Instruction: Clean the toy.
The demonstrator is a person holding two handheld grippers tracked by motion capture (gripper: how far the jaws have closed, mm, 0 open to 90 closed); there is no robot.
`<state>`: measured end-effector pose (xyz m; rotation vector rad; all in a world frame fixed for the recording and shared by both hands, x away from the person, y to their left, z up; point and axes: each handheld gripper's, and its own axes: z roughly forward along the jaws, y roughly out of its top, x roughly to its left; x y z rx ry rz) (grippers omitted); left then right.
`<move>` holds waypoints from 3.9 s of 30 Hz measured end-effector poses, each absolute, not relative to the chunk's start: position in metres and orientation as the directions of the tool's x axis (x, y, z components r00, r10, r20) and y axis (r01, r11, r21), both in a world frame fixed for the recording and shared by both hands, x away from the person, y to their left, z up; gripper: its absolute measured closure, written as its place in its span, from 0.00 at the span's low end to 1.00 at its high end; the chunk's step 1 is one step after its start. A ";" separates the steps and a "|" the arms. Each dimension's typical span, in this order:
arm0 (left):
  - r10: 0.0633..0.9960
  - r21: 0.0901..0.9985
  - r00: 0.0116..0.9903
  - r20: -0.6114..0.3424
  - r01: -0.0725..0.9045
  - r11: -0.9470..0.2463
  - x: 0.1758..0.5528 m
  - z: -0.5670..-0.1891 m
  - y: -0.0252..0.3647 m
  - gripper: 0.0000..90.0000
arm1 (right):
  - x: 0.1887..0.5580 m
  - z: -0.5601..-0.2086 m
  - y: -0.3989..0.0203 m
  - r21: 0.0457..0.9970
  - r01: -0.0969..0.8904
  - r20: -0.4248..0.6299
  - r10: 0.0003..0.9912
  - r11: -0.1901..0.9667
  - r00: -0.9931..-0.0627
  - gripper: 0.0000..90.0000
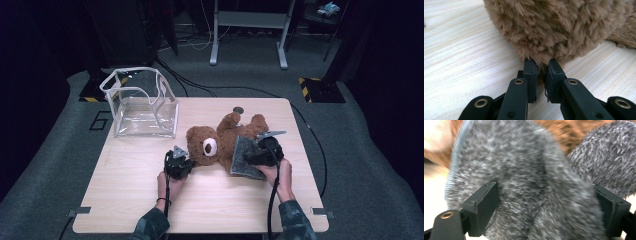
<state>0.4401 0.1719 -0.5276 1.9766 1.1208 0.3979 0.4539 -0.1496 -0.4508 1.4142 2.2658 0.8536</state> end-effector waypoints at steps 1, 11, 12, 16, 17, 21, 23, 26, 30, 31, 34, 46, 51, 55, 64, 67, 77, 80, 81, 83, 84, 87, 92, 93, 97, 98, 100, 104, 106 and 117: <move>0.824 0.775 0.556 -0.113 0.568 -0.277 0.440 -0.528 0.172 0.89 | 0.454 -0.451 -0.150 0.645 0.691 0.031 0.893 0.326 -0.449 0.15; 0.821 0.777 0.560 -0.109 0.564 -0.281 0.440 -0.528 0.172 0.89 | 0.450 -0.435 -0.153 0.671 0.651 -0.109 0.915 0.356 -0.388 0.79; 0.821 0.777 0.560 -0.109 0.564 -0.281 0.440 -0.528 0.172 0.89 | 0.452 -0.427 -0.154 0.694 0.636 -0.101 0.920 0.338 -0.379 0.79; 0.820 0.777 0.562 -0.109 0.563 -0.283 0.440 -0.528 0.172 0.89 | 0.467 -0.410 -0.145 0.742 0.594 -0.080 0.921 0.311 -0.381 0.79; 0.820 0.776 0.562 -0.110 0.564 -0.282 0.440 -0.528 0.172 0.90 | 0.472 -0.412 -0.143 0.738 0.598 -0.085 0.922 0.313 -0.377 0.79; 0.822 0.776 0.560 -0.107 0.564 -0.283 0.440 -0.528 0.171 0.90 | 0.488 -0.441 -0.149 0.704 0.649 -0.084 0.941 0.289 -0.328 0.80; 0.819 0.777 0.563 -0.112 0.564 -0.281 0.440 -0.528 0.172 0.90 | 0.492 -0.455 -0.161 0.684 0.684 -0.051 0.952 0.254 -0.302 0.81; 0.820 0.777 0.562 -0.112 0.564 -0.280 0.440 -0.528 0.172 0.90 | 0.495 -0.471 -0.175 0.650 0.725 -0.024 0.959 0.228 -0.281 0.81; 0.820 0.777 0.561 -0.112 0.564 -0.280 0.440 -0.528 0.171 0.90 | 0.497 -0.476 -0.182 0.607 0.761 -0.024 0.962 0.231 -0.272 0.81; 0.822 0.776 0.560 -0.108 0.564 -0.282 0.440 -0.528 0.171 0.90 | 0.496 -0.478 -0.186 0.583 0.778 -0.042 0.965 0.235 -0.260 0.81; 0.820 0.777 0.561 -0.111 0.564 -0.280 0.440 -0.528 0.171 0.90 | 0.495 -0.479 -0.192 0.562 0.790 -0.064 0.965 0.245 -0.254 0.81; 0.820 0.777 0.561 -0.108 0.563 -0.283 0.440 -0.528 0.171 0.90 | 0.489 -0.430 -0.166 0.728 0.643 -0.046 0.952 0.239 -0.302 0.81; 0.820 0.777 0.562 -0.111 0.563 -0.281 0.440 -0.528 0.172 0.90 | 0.503 -0.466 -0.174 0.657 0.722 -0.028 0.963 0.219 -0.266 0.81; 0.820 0.776 0.561 -0.112 0.565 -0.279 0.440 -0.528 0.172 0.90 | 0.500 -0.474 -0.190 0.613 0.765 -0.021 0.971 0.200 -0.238 0.81; 0.822 0.776 0.559 -0.109 0.564 -0.281 0.440 -0.528 0.172 0.90 | 0.479 -0.431 -0.175 0.726 0.648 -0.035 0.954 0.230 -0.299 0.81; 0.824 0.777 0.556 -0.108 0.565 -0.279 0.440 -0.528 0.172 0.90 | 0.484 -0.430 -0.157 0.722 0.637 -0.053 0.940 0.269 -0.337 0.81; 0.841 0.773 0.523 -0.139 0.588 -0.238 0.441 -0.528 0.174 0.90 | 0.481 -0.477 -0.180 0.617 0.751 -0.006 0.955 0.236 -0.295 0.81; 0.848 0.771 0.509 -0.147 0.596 -0.224 0.442 -0.528 0.175 0.90 | 0.471 -0.481 -0.178 0.611 0.752 -0.008 0.951 0.249 -0.308 0.81; 0.846 0.774 0.513 -0.148 0.592 -0.224 0.442 -0.528 0.176 0.90 | 0.468 -0.483 -0.177 0.607 0.754 -0.009 0.951 0.251 -0.309 0.81; 0.846 0.774 0.512 -0.147 0.592 -0.224 0.442 -0.528 0.176 0.90 | 0.465 -0.483 -0.179 0.605 0.754 -0.030 0.953 0.256 -0.300 0.81; 0.846 0.774 0.512 -0.148 0.592 -0.223 0.442 -0.528 0.176 0.90 | 0.463 -0.482 -0.182 0.617 0.748 -0.022 0.955 0.247 -0.296 0.81; 0.850 0.775 0.506 -0.147 0.593 -0.219 0.441 -0.528 0.176 0.87 | 0.458 -0.474 -0.191 0.648 0.730 -0.017 0.963 0.216 -0.269 0.81; 0.854 0.777 0.499 -0.143 0.591 -0.215 0.440 -0.528 0.176 0.69 | 0.447 -0.466 -0.206 0.673 0.715 -0.017 0.970 0.191 -0.244 0.81; 0.857 0.777 0.498 -0.134 0.589 -0.221 0.439 -0.527 0.176 0.65 | 0.446 -0.466 -0.209 0.675 0.711 -0.020 0.969 0.195 -0.246 0.81; 0.858 0.774 0.494 -0.142 0.595 -0.215 0.432 -0.526 0.176 0.46 | 0.437 -0.465 -0.218 0.679 0.716 0.004 0.975 0.160 -0.222 0.81; 0.859 0.773 0.491 -0.146 0.598 -0.210 0.429 -0.526 0.175 0.42 | 0.436 -0.465 -0.221 0.687 0.710 0.010 0.974 0.157 -0.225 0.81; 0.857 0.774 0.496 -0.143 0.596 -0.215 0.422 -0.524 0.173 0.37 | 0.433 -0.465 -0.221 0.694 0.703 0.008 0.974 0.157 -0.226 0.81; 0.854 0.785 0.504 -0.129 0.578 -0.222 0.410 -0.519 0.160 0.30 | 0.427 -0.462 -0.223 0.705 0.691 0.008 0.973 0.159 -0.233 0.81; 0.850 0.792 0.511 -0.127 0.568 -0.223 0.405 -0.516 0.151 0.26 | 0.425 -0.460 -0.223 0.704 0.691 0.005 0.972 0.163 -0.234 0.80; 0.807 0.806 0.577 -0.128 0.535 -0.254 0.391 -0.510 0.099 0.20 | 0.420 -0.461 -0.227 0.711 0.687 0.014 0.974 0.151 -0.228 0.80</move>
